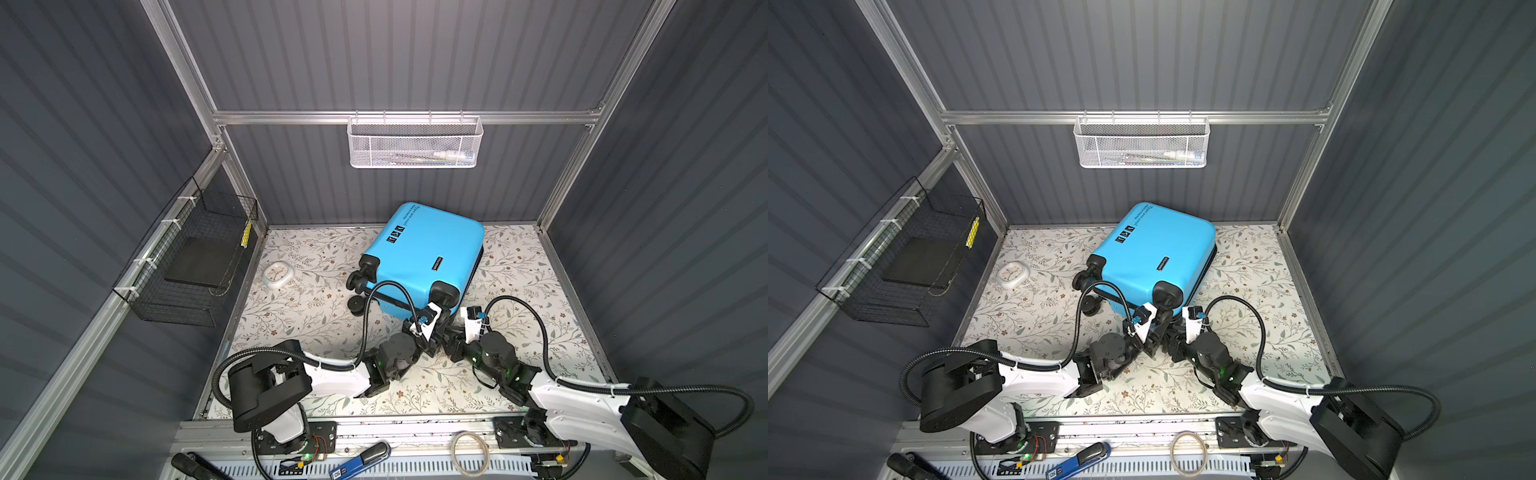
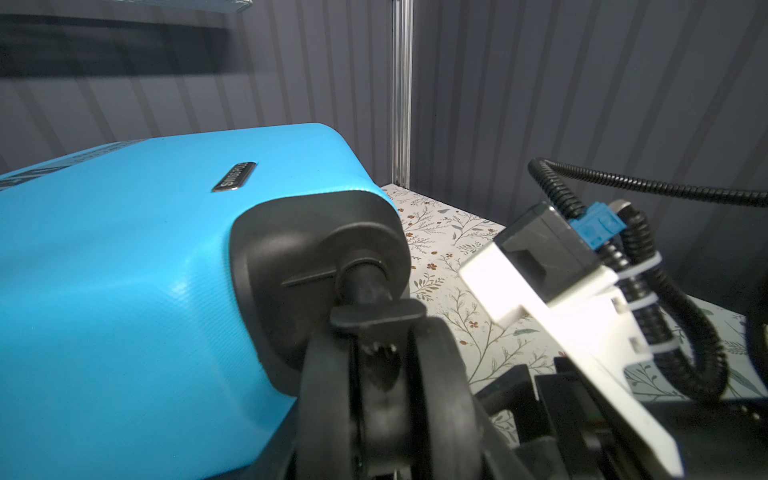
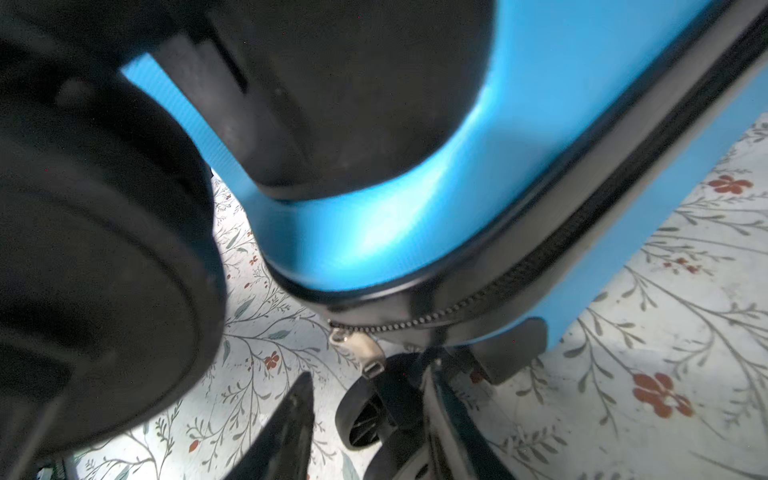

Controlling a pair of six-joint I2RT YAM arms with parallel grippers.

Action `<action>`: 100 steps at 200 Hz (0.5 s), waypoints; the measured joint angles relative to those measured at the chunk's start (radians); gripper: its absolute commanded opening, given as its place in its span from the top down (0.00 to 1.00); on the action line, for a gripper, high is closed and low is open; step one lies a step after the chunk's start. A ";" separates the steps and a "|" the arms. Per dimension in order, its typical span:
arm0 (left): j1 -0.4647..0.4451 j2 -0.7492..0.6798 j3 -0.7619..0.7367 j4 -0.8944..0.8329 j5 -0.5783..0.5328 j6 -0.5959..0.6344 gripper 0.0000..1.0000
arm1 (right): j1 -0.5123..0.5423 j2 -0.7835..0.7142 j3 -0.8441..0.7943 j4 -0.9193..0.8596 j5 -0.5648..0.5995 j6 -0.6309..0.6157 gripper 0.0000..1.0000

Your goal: Pack the luggage

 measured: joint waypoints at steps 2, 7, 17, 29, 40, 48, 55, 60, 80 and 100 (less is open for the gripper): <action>0.000 0.000 0.000 0.000 0.000 -0.001 1.00 | 0.005 0.006 0.000 0.007 0.009 0.000 0.56; 0.000 0.000 0.000 0.000 0.000 -0.002 1.00 | 0.017 0.021 0.000 0.023 0.029 0.001 0.56; 0.000 0.000 0.000 0.000 0.000 -0.003 1.00 | 0.038 0.048 0.000 0.051 0.068 0.003 0.56; 0.000 0.000 0.000 0.000 0.000 -0.003 1.00 | 0.066 0.081 0.000 0.074 0.119 0.005 0.56; 0.000 0.000 0.001 0.000 0.000 -0.003 1.00 | 0.085 0.103 0.000 0.092 0.161 0.007 0.56; 0.000 0.000 0.001 0.000 0.000 -0.003 1.00 | 0.098 0.119 0.000 0.105 0.193 0.011 0.57; 0.000 0.000 0.001 0.000 0.000 -0.003 1.00 | 0.108 0.132 0.000 0.117 0.222 0.014 0.57; 0.000 0.000 0.001 0.000 0.000 -0.003 1.00 | 0.114 0.140 0.000 0.126 0.242 0.016 0.57; 0.000 -0.001 0.001 0.000 0.000 -0.003 1.00 | 0.132 0.172 0.000 0.164 0.308 0.026 0.58; 0.000 -0.001 0.001 0.000 0.000 -0.003 1.00 | 0.141 0.193 0.002 0.187 0.348 0.030 0.58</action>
